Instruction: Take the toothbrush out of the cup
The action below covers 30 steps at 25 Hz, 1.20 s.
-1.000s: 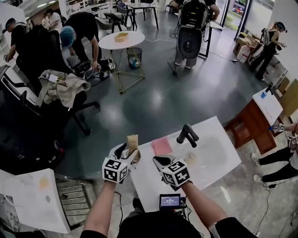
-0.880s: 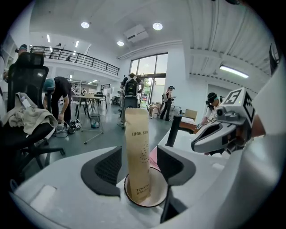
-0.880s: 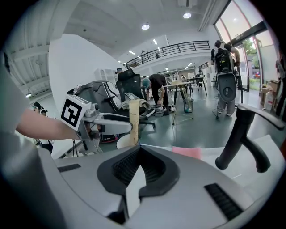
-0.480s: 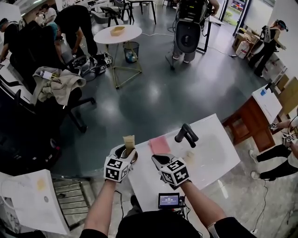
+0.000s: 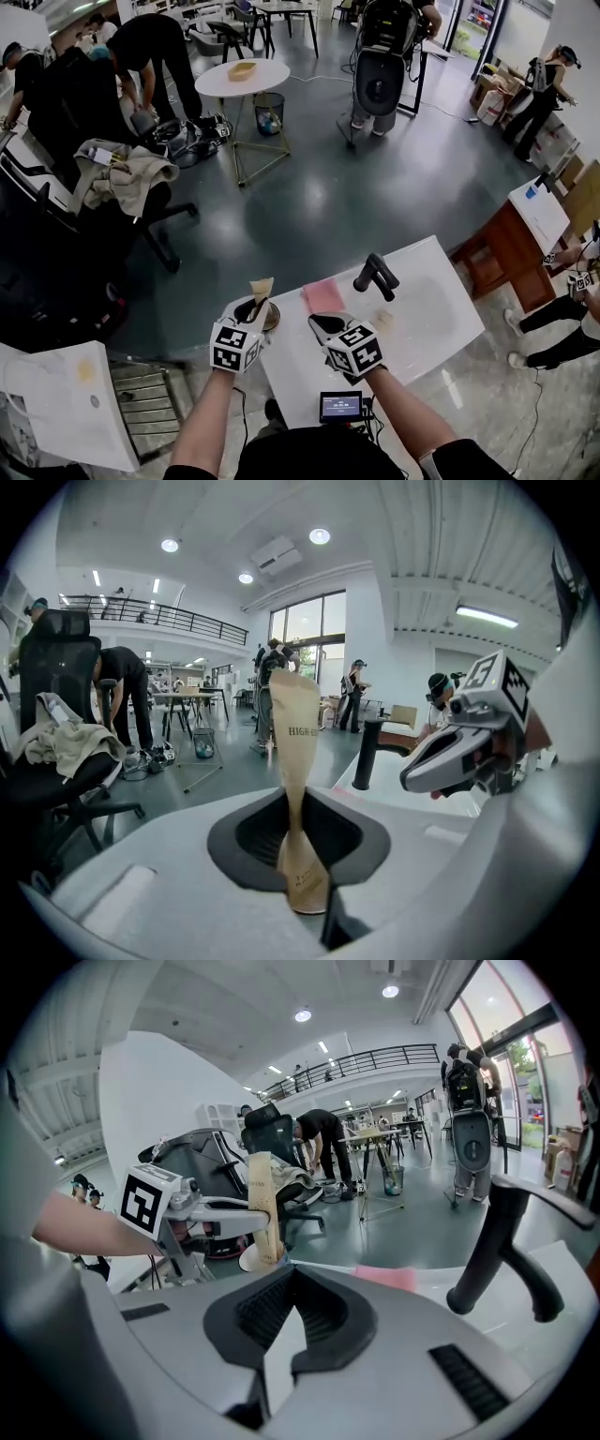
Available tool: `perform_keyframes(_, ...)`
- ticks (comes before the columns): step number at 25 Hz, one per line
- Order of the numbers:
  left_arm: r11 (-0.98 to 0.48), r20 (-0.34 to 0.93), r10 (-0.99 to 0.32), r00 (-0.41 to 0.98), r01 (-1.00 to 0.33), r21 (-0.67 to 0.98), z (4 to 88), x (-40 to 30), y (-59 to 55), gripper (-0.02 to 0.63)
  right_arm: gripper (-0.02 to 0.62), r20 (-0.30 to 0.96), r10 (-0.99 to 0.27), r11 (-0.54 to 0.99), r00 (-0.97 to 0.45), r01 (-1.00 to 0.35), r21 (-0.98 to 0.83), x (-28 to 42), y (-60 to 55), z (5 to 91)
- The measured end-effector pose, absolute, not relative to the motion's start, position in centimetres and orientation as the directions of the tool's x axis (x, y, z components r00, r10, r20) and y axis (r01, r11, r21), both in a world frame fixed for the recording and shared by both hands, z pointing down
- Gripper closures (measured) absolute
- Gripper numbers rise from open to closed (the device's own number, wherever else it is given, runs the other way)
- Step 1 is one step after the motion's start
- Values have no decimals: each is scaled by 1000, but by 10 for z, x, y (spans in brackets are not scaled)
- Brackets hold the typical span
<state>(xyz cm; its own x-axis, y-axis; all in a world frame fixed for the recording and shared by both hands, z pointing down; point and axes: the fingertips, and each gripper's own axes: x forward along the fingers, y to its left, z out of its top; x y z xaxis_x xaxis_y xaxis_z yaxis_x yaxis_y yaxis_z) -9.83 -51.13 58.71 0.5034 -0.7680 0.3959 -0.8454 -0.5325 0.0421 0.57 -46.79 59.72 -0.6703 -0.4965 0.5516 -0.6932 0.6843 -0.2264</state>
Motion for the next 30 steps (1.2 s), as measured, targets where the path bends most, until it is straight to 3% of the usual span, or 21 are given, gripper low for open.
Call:
perform_keyframes(14, -482, 188, -857, 481, -875, 41, 506, -122, -461, 558, 587, 487, -525, 713, -698, -673, -196, -13, -456, 565)
perform_keyframes(30, -460, 277, -842, 462, -885, 75, 542, -138, -404, 560, 587, 456, -521, 727, -722, -655, -208, -20, -433, 555)
